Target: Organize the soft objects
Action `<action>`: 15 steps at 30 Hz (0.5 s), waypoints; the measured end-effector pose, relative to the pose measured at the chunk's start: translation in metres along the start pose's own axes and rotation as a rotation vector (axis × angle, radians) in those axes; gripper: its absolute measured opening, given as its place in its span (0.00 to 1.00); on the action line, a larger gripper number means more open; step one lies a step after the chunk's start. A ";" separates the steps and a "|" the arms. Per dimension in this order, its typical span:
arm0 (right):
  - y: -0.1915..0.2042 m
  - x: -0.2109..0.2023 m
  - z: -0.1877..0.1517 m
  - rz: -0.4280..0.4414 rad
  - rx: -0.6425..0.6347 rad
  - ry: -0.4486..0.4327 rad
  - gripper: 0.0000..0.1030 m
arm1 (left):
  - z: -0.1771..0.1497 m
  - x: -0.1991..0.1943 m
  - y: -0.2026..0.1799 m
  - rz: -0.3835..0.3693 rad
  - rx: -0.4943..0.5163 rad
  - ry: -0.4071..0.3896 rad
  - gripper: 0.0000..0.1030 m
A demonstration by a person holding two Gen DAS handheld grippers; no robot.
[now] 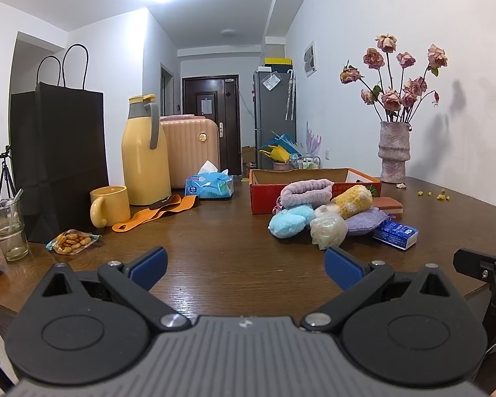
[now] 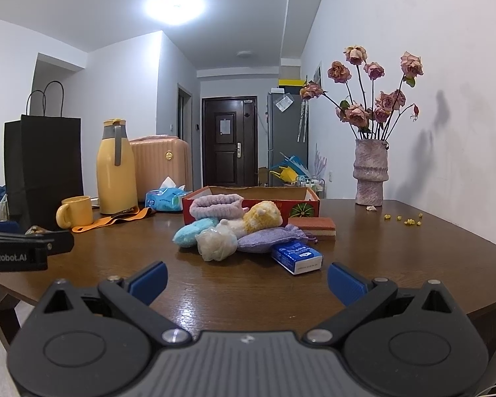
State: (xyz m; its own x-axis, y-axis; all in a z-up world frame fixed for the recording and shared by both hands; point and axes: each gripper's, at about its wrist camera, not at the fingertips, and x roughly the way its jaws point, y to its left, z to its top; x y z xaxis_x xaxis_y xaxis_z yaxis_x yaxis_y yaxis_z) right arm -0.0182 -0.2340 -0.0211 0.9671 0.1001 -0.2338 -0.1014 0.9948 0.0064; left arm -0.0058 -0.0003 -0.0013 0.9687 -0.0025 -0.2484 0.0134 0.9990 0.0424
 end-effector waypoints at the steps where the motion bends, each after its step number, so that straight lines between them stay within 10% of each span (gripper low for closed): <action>1: 0.000 0.000 -0.001 0.000 0.000 0.000 1.00 | 0.001 0.001 0.000 -0.001 -0.001 0.001 1.00; 15: -0.003 0.009 -0.001 0.008 -0.003 -0.017 1.00 | 0.002 0.015 -0.001 0.008 0.007 0.016 1.00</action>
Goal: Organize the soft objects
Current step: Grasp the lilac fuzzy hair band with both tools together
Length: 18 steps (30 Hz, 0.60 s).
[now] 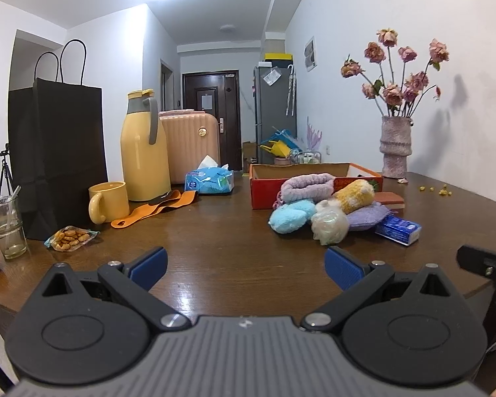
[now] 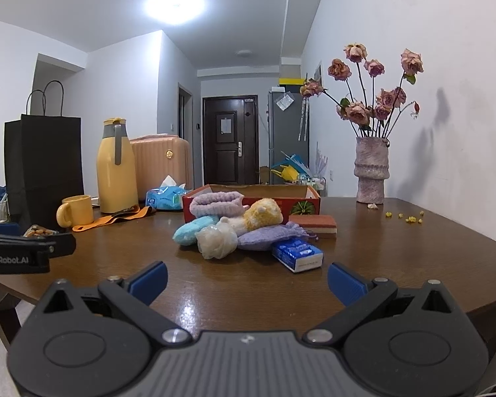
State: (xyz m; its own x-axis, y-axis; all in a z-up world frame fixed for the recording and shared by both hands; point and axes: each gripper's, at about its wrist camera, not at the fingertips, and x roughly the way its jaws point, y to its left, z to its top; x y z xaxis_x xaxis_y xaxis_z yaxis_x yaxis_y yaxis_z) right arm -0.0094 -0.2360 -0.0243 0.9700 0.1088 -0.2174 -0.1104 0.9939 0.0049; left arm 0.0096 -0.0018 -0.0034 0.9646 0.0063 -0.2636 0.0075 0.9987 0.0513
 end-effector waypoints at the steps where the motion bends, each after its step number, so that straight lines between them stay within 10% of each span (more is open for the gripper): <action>1: -0.001 0.005 0.002 -0.001 -0.001 -0.008 1.00 | 0.002 0.007 0.001 -0.005 -0.002 -0.005 1.00; 14: -0.028 0.146 0.067 0.157 0.004 0.026 1.00 | 0.059 0.134 -0.006 -0.108 0.051 0.016 1.00; 18: -0.032 0.216 0.097 0.207 -0.023 0.082 0.84 | 0.088 0.201 -0.013 -0.152 0.024 0.036 1.00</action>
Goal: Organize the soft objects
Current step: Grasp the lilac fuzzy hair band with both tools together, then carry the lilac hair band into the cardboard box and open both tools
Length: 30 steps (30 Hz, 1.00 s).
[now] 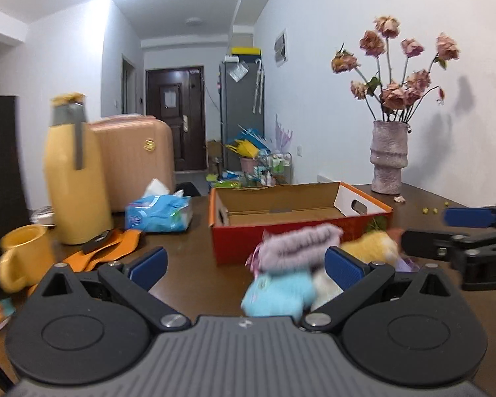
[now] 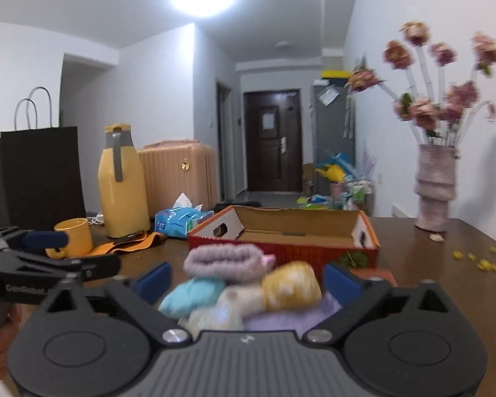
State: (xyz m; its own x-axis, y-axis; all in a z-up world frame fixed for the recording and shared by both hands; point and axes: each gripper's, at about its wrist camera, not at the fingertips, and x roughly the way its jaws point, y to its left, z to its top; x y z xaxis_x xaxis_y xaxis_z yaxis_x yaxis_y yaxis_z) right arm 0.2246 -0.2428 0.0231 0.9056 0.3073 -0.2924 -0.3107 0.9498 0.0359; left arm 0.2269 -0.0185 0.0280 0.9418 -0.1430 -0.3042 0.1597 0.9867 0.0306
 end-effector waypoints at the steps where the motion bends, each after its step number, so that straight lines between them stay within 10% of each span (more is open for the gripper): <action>1: -0.005 0.018 0.006 0.010 0.001 0.026 0.78 | 0.004 0.016 0.000 -0.012 0.003 0.019 0.98; 9: -0.034 0.130 0.007 0.107 0.095 0.241 0.47 | 0.003 0.116 0.010 -0.153 -0.027 0.188 0.62; 11: -0.035 0.135 0.005 0.107 0.092 0.224 0.42 | -0.001 0.124 0.015 -0.206 -0.053 0.203 0.38; 13: -0.036 0.138 0.003 0.151 0.118 0.235 0.07 | -0.003 0.124 0.015 -0.256 -0.087 0.213 0.20; 23: -0.003 0.042 0.024 0.202 0.055 0.067 0.07 | 0.024 0.015 0.013 -0.228 -0.099 0.054 0.12; 30: 0.034 -0.048 -0.030 0.232 0.114 0.159 0.07 | -0.031 -0.073 0.011 -0.243 -0.166 0.163 0.12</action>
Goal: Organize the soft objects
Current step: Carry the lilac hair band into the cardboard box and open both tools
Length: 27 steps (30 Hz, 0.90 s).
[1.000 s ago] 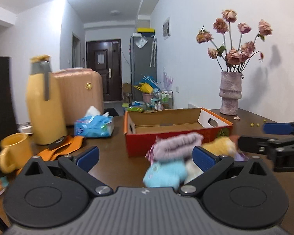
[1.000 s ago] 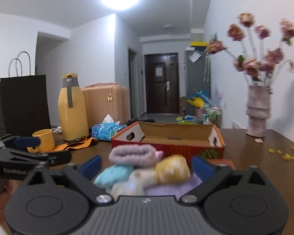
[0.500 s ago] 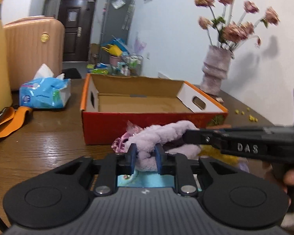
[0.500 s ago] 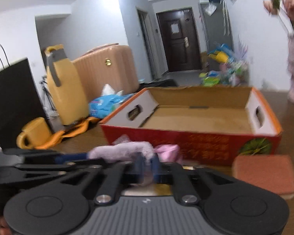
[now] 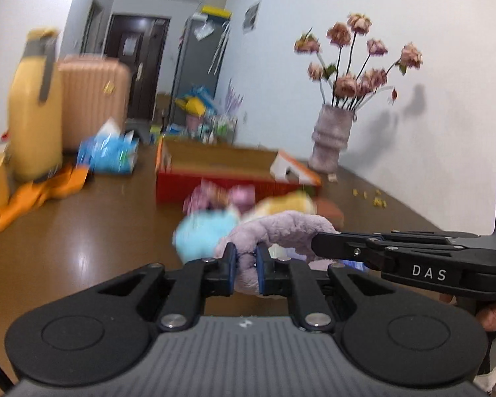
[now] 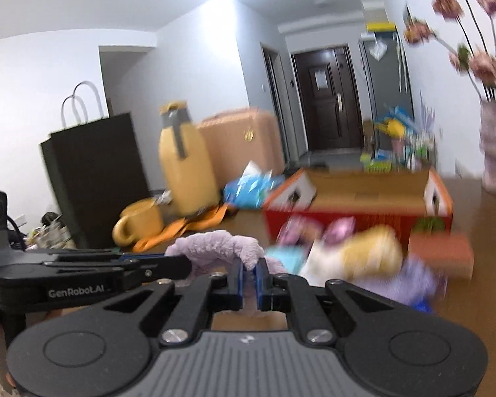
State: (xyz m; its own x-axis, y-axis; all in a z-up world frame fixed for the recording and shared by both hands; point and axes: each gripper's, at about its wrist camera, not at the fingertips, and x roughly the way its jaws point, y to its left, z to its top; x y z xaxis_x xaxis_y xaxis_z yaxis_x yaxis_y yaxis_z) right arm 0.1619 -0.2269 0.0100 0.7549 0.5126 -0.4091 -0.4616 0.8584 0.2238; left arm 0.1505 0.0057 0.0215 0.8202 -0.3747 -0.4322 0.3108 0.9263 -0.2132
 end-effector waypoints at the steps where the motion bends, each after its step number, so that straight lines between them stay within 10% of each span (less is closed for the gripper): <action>1: 0.002 -0.001 -0.009 -0.005 0.013 0.011 0.07 | -0.011 -0.004 0.000 -0.006 -0.006 0.014 0.12; 7: 0.017 -0.009 -0.065 -0.074 -0.004 0.090 0.18 | -0.060 -0.005 -0.011 0.037 0.096 0.083 0.16; 10: 0.025 -0.035 -0.073 -0.042 -0.028 0.064 0.46 | -0.065 -0.024 -0.005 -0.028 0.098 0.074 0.44; 13: 0.025 -0.054 -0.068 -0.030 -0.013 0.011 0.52 | -0.059 -0.051 0.007 -0.107 0.039 -0.016 0.67; 27: 0.009 0.003 -0.089 -0.069 0.157 0.117 0.28 | -0.075 -0.001 0.023 -0.060 -0.140 0.181 0.31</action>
State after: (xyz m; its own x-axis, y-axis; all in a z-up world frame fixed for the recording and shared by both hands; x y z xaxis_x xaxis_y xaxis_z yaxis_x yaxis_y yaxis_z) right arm 0.1189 -0.2189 -0.0678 0.7183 0.4549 -0.5264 -0.3260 0.8885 0.3231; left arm 0.1205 0.0245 -0.0489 0.6988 -0.4416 -0.5627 0.2764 0.8923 -0.3570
